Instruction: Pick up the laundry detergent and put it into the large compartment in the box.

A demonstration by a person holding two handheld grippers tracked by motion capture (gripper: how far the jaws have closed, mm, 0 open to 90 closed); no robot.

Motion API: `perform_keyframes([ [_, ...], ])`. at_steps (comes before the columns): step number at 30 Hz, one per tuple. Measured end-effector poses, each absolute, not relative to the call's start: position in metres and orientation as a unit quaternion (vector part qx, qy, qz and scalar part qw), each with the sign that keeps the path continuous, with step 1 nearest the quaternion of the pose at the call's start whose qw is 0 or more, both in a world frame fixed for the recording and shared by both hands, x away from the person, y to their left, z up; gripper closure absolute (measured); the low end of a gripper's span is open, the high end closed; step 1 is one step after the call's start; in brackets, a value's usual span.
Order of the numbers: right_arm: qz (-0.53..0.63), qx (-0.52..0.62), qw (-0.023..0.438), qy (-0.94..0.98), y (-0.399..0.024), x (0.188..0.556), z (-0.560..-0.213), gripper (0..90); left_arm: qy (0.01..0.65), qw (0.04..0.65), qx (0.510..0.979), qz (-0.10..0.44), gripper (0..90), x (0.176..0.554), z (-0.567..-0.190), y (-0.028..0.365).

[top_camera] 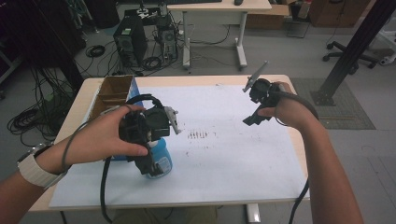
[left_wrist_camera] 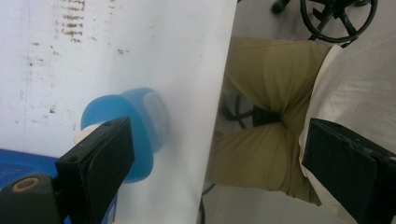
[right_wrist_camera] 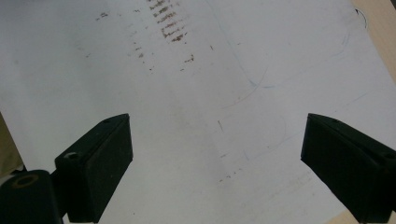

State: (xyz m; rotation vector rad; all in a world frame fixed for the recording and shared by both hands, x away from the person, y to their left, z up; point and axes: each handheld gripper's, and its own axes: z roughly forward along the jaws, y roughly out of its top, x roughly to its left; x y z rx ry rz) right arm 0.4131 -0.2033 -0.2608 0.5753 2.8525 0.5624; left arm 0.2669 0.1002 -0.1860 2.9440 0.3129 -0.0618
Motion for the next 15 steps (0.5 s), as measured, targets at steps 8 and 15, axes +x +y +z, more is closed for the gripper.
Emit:
perform_keyframes([
  [8,0.191,0.194,0.089,0.958,-0.2024,0.4139,-0.2598,8.9,0.106,0.095,0.990,-0.020,9.3,0.2666,-0.1835,0.1030],
  [15,0.188,0.193,0.089,0.959,-0.2011,0.4142,-0.2615,8.9,0.104,0.099,0.990,-0.017,9.3,0.2661,-0.1798,0.1033],
])
